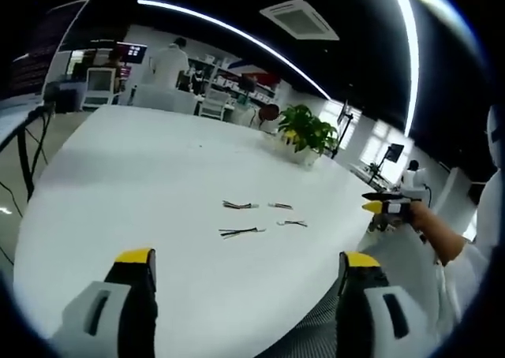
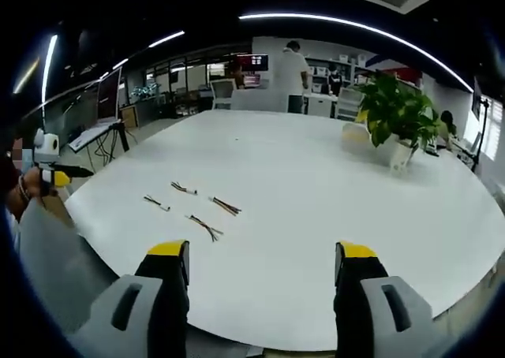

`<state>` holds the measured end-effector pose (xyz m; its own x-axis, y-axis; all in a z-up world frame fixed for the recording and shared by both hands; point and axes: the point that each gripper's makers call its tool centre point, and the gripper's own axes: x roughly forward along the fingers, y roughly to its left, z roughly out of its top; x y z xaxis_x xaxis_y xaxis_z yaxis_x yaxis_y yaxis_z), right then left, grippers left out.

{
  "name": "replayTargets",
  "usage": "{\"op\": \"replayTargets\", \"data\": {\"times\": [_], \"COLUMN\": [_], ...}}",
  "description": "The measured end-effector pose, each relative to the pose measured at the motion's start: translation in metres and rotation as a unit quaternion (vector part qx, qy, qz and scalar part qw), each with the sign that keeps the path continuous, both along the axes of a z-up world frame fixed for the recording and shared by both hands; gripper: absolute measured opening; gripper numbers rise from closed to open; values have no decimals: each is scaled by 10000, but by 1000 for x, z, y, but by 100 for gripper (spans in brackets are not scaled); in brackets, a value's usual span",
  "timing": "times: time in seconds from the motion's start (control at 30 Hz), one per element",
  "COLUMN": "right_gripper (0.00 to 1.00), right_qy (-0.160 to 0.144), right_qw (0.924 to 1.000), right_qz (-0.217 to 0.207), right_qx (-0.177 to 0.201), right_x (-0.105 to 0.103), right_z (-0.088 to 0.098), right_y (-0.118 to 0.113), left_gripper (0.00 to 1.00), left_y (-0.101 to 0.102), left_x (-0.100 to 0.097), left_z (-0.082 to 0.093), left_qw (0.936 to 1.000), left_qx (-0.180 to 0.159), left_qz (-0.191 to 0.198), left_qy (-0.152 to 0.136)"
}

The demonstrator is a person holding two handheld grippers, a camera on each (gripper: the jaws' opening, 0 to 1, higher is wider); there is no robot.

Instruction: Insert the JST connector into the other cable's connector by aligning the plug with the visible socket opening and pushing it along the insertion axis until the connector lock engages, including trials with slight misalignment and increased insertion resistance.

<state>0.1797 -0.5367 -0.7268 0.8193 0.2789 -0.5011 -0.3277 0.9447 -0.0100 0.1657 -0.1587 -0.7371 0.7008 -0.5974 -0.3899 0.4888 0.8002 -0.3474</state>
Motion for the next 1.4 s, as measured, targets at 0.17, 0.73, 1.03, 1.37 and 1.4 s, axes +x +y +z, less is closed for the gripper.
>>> {"op": "replayTargets", "data": {"times": [0.17, 0.73, 1.03, 1.37, 1.4], "right_gripper": [73, 69, 66, 54, 53], "right_qy": [-7, -281, -422, -561, -561], "right_qw": [9998, 9903, 9703, 9550, 9533], "right_qz": [143, 1357, 2335, 2911, 2966], "right_qx": [-166, 38, -465, -99, -79], "right_x": [4, 33, 44, 62, 64], "right_z": [4, 41, 47, 52, 53], "right_y": [0, 29, 44, 64, 66], "left_gripper": [94, 88, 81, 73, 74], "left_y": [-4, -25, -41, -60, -62], "left_x": [11, 54, 69, 89, 91], "left_z": [5, 38, 58, 67, 68], "left_qw": [9998, 9897, 9773, 9658, 9648], "left_qx": [127, 409, 185, -5, -12], "left_qz": [-116, -1280, -1909, -2363, -2384], "left_qy": [-73, -492, -901, -1067, -1113]}}
